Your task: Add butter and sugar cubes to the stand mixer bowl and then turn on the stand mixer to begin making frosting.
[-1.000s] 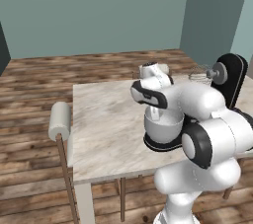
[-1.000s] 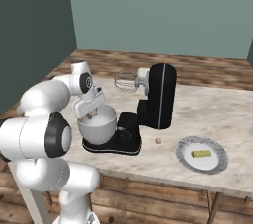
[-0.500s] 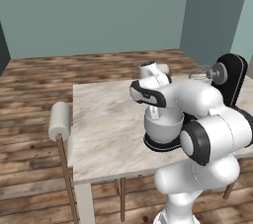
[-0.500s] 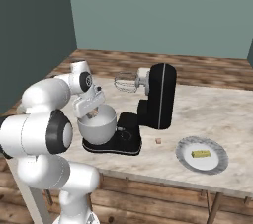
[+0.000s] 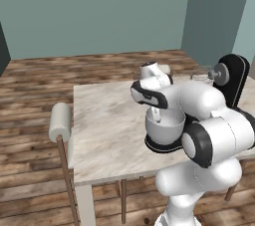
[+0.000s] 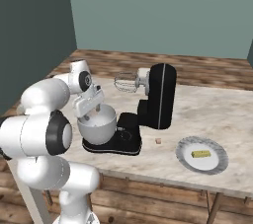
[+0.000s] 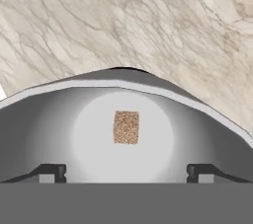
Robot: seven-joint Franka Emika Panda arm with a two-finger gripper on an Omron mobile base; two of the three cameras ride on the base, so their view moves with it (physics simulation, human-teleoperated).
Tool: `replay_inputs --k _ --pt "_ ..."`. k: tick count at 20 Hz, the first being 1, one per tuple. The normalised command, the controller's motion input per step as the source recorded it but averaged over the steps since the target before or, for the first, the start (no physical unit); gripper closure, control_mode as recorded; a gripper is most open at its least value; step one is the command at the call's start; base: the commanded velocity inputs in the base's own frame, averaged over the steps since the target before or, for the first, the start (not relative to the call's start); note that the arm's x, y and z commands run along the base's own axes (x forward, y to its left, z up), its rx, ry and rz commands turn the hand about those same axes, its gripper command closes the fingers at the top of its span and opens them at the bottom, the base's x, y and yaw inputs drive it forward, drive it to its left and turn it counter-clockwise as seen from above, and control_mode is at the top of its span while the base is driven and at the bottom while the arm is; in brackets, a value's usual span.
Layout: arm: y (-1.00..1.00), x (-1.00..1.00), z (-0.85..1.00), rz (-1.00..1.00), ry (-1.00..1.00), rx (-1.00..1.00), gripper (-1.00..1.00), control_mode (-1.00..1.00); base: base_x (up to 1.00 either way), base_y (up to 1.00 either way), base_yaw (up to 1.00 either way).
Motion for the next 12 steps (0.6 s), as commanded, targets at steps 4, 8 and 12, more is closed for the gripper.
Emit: replay_inputs --k 4,8,12 --pt "-0.16 -0.49 0.61 0.13 -0.18 0.14 -1.00 -1.00 0.00 0.00 0.00" --pt "-0.34 -0.75 0.66 0.15 -0.32 0.17 -1.00 -1.00 0.00 0.00 0.00" --pt "-0.59 -0.99 0.49 0.02 -0.48 0.24 -1.00 -1.00 0.00 0.00 0.00"
